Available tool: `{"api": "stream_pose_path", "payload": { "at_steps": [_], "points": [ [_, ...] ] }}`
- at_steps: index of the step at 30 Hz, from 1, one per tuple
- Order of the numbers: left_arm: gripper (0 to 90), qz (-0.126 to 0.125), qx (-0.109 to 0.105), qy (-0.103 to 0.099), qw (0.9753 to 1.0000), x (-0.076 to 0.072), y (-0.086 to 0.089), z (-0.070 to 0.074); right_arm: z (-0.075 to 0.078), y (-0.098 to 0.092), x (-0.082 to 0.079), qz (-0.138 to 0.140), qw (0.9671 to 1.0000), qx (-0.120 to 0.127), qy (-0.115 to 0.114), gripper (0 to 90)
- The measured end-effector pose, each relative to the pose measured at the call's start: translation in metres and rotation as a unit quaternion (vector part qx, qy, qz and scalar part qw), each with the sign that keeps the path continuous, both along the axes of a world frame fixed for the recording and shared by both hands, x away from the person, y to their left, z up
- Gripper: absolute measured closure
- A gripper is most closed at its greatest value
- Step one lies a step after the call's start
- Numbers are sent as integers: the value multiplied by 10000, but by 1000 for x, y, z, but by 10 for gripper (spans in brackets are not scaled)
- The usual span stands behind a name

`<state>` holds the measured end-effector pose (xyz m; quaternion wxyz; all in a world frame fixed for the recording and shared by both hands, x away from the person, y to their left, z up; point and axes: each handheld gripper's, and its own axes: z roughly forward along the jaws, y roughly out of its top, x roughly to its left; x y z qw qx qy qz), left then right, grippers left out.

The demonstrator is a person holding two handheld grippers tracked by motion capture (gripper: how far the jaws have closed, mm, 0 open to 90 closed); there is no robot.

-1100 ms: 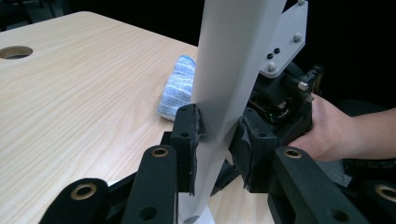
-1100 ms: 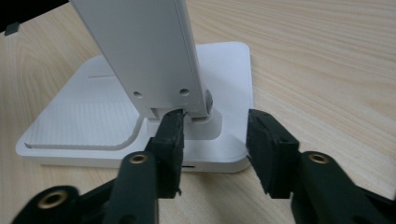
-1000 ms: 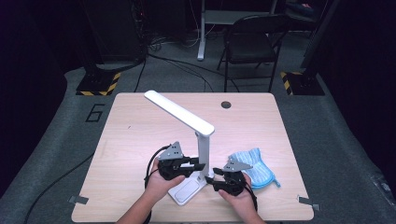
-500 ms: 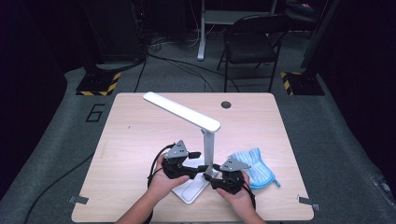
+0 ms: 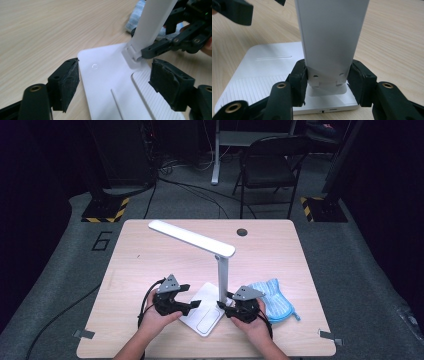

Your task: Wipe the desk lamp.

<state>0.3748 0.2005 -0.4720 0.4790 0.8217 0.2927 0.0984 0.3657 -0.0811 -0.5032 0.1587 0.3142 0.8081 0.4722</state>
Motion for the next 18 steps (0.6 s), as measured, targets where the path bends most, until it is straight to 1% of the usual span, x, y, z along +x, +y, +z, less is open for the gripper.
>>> {"api": "stream_pose_path", "payload": {
  "at_steps": [1,2,3,5,6,9,10,11,12,13,14,15,16,17,18],
  "points": [
    [210,91,34,-13,10000,1,2,-3,1,0,0,-19,10000,-30,36,517],
    [194,152,47,4,9999,1,2,-6,1,2,1,-42,10000,-22,21,516],
    [181,177,61,36,9998,2,3,-8,1,3,2,-58,10000,-32,41,516],
    [167,237,143,28,9996,3,3,-12,2,6,2,-110,9999,-95,59,518],
    [160,257,162,35,9995,3,3,-13,2,7,4,-111,9999,-106,30,518],
    [158,307,205,57,9993,6,4,-18,2,9,7,-123,9998,-119,37,519],
    [158,343,198,68,9992,6,5,-19,3,10,8,-132,9998,-114,82,519],
    [158,388,201,129,9990,8,6,-22,3,11,10,-142,9998,-119,73,519],
    [158,404,274,145,9987,9,7,-24,3,12,12,-122,9998,-153,85,519],
    [157,465,302,152,9983,9,7,-27,4,13,14,-96,9998,-168,88,519],
    [154,470,320,187,9982,10,7,-28,5,15,16,-95,9997,-190,128,519],
    [154,482,337,202,9981,10,7,-30,5,15,18,-77,9996,-235,115,519],
    [154,499,405,212,9977,11,7,-32,6,16,20,-66,9996,-224,126,519],
    [152,554,407,209,9974,11,7,-33,6,17,22,-74,9996,-226,127,518],
    [152,549,424,257,9973,12,7,-34,6,17,25,-44,9996,-238,151,519]
  ]
}}
